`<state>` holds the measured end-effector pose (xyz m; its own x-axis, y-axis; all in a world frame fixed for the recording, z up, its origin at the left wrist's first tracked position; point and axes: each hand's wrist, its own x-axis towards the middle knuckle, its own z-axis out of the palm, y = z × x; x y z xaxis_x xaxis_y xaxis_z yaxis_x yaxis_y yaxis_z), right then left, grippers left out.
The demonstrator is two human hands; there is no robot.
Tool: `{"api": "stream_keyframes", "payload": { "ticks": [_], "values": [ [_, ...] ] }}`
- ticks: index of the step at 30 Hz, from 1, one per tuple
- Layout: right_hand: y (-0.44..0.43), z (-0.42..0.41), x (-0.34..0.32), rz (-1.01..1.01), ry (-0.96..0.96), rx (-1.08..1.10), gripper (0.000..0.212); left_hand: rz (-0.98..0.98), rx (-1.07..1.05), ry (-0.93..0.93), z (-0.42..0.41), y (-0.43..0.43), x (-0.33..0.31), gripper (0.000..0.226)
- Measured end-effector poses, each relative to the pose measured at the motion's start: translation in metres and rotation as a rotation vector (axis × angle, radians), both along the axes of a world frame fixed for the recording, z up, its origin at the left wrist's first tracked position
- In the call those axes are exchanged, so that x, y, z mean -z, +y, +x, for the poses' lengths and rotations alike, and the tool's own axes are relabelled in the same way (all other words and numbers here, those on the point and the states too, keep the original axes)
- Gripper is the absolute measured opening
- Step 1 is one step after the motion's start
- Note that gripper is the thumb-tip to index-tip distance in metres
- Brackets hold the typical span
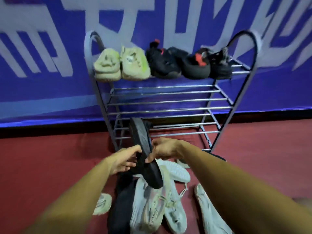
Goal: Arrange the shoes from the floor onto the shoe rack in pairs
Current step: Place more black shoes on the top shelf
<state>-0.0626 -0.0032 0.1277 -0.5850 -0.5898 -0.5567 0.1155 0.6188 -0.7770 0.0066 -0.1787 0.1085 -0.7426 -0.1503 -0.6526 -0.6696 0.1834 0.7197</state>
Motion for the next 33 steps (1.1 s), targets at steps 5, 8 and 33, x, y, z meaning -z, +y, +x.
{"api": "stream_keyframes", "payload": {
  "ticks": [5,8,33],
  "values": [
    [0.056,-0.015,-0.054,-0.065,0.036,-0.031,0.051,0.018,0.18,0.084,-0.022,0.037,-0.066,0.053],
    [0.086,-0.012,-0.088,-0.064,0.099,-0.038,0.074,-0.019,0.242,0.143,-0.031,0.061,-0.095,0.049],
    [0.171,-0.023,-0.164,-0.216,0.18,0.377,0.013,0.252,0.304,0.465,-0.043,0.113,-0.137,0.017]
  ]
}}
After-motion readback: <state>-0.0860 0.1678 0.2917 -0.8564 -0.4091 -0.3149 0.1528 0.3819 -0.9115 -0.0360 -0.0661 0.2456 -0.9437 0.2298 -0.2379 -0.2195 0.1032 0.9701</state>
